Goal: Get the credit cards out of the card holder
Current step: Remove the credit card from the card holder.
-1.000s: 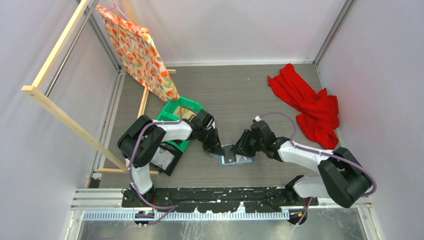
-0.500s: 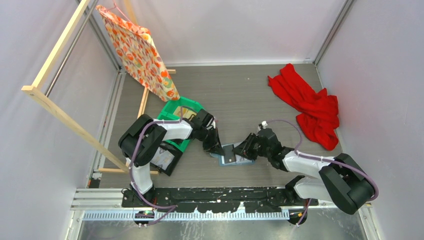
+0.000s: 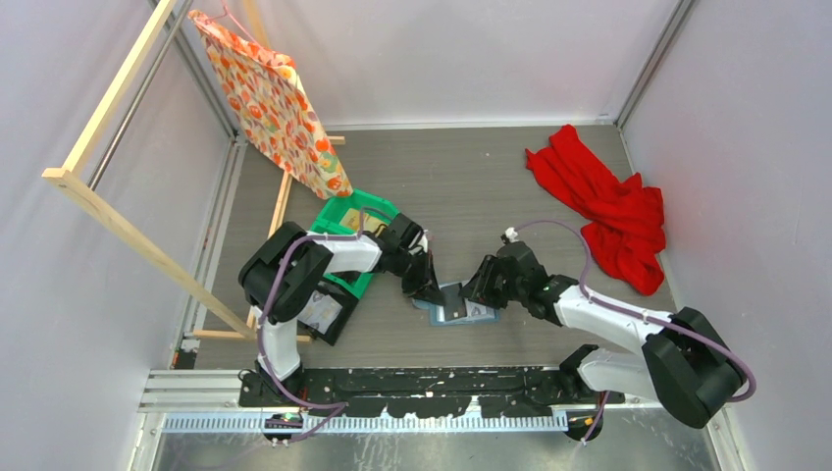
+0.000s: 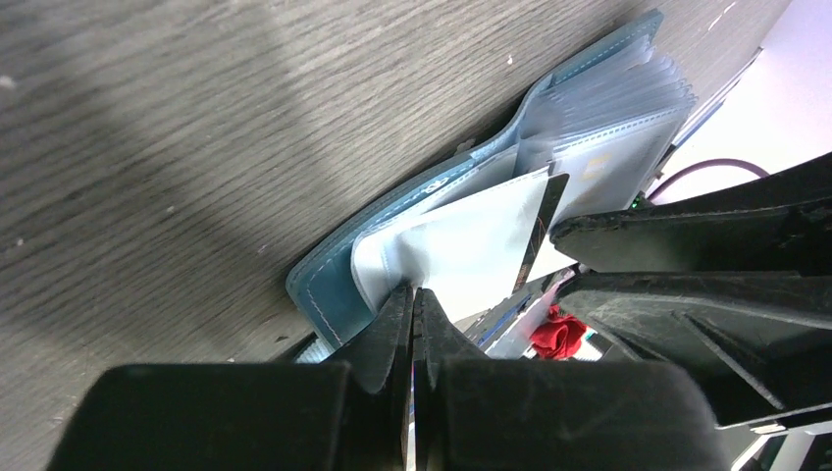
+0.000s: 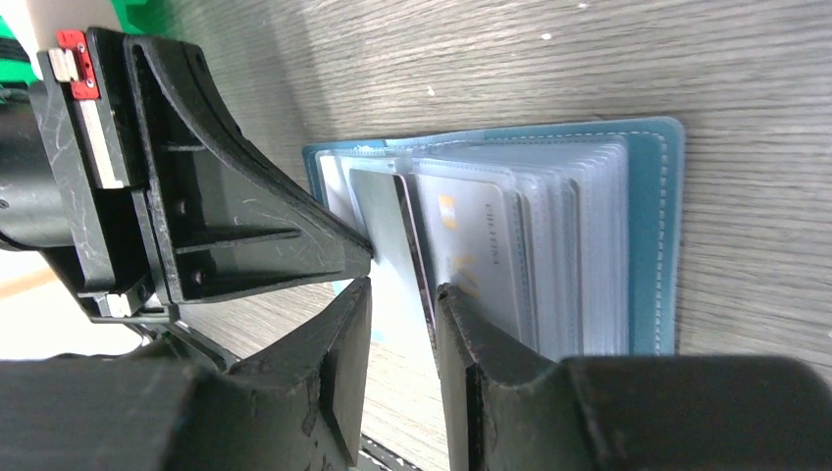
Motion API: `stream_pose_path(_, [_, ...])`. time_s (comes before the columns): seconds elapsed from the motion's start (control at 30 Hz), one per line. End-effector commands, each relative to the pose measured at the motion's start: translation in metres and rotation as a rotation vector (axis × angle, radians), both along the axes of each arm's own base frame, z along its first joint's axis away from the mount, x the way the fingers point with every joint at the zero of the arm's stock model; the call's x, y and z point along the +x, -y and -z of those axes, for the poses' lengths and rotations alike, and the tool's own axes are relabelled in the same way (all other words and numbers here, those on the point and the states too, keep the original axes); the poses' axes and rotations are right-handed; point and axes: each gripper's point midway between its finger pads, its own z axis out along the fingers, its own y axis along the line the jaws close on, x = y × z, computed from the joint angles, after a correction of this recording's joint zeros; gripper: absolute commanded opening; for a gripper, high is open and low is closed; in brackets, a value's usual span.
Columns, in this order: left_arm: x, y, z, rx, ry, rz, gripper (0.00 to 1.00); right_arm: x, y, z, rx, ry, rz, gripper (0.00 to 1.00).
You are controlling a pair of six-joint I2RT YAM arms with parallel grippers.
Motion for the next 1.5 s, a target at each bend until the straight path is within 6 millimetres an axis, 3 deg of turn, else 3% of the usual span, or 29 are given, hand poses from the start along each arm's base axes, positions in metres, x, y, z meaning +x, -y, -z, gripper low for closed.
stream_pose_path(0.0, [-0.015,-0.043,0.068,0.274,0.005,0.01,0.01,-0.022,0.021,0.035,-0.182,-0.067,-0.064,0.37])
stream_pose_path(0.43, [-0.019,-0.053,0.079,0.302,0.012,0.058,0.01,-0.029,0.028,0.043,-0.249,-0.062,-0.076,0.39])
stream_pose_path(0.7, [-0.016,-0.055,0.059,0.281,0.066,0.047,0.01,-0.035,0.003,0.034,-0.053,-0.054,-0.088,0.41])
stream_pose_path(0.9, [-0.008,-0.057,0.029,0.271,0.143,0.026,0.0,-0.026,0.018,0.035,-0.125,-0.036,-0.007,0.4])
stream_pose_path(1.1, [-0.001,-0.074,0.003,0.338,0.209,-0.043,0.28,-0.024,0.019,0.039,-0.141,-0.041,-0.003,0.4])
stream_pose_path(1.23, [-0.003,-0.082,-0.004,0.357,0.216,-0.078,0.59,-0.023,0.017,0.039,-0.133,-0.039,0.0,0.4])
stream_pose_path(1.3, [-0.005,-0.082,-0.003,0.35,0.21,-0.091,0.69,-0.022,0.017,0.037,-0.128,-0.035,0.005,0.4])
stream_pose_path(1.47, [-0.009,-0.07,0.01,0.286,0.173,-0.085,0.65,-0.022,0.016,0.04,-0.129,-0.041,0.002,0.4])
